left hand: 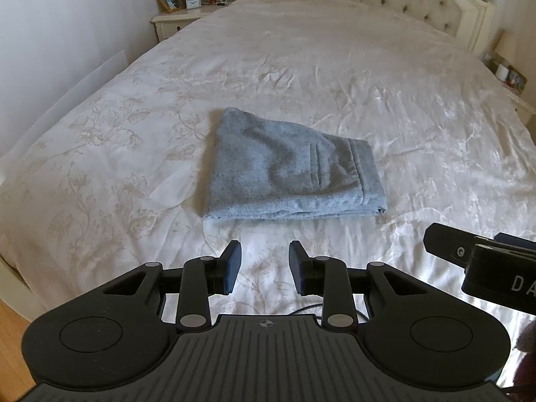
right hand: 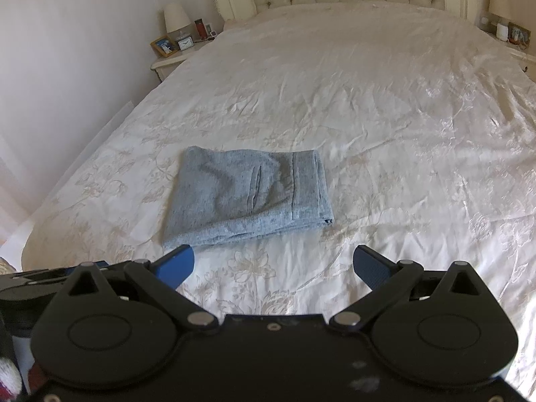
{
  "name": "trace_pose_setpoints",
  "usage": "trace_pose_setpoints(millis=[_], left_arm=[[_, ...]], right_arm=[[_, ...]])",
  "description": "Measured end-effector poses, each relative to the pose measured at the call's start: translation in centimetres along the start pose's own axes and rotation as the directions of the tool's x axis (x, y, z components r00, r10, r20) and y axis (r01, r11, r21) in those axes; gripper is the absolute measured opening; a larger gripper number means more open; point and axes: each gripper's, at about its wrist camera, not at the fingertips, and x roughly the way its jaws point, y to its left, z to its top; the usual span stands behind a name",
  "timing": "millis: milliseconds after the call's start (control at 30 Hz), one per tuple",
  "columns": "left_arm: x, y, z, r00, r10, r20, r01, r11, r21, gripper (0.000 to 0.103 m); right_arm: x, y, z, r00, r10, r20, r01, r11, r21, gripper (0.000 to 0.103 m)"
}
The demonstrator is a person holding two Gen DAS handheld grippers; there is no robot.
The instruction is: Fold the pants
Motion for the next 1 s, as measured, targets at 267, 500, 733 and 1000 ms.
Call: trace_pose_setpoints(millis=[267,500,733,1000], left_arm=[[0.1,-0.6,-0.1,1.000,0.012,-0.004,-0.012,1.000,0.006,0.030],[0.4,-0.8,0.0,1.000,0.025,-0.015,-0.025,1.000,0.011,0.030],[0.6,-0.9,0.0,0.999,0.034,-0.023,-0.033,0.999,0.017,0.030],[0.8,-1.0,0.0,0.999,0.039,-0.028,-0.038,0.999,0.021,0.030]], right_arm=[[0.3,-0.4,0.0,1.000,0.011,-0.006,-0.011,1.000,0.014,0.103],[0.8,-0.6,0.0,0.999,0.027,-0.021,-0.026,0.999,0.024,0.103],[1.4,-0.9,0.1,0.999,0.040,-0.036,-0.039,0.999,0.031,0.103],[1.8,-0.9,0.2,0.998,0.052,-0.045,-0.050,0.998,0.043,0.103]])
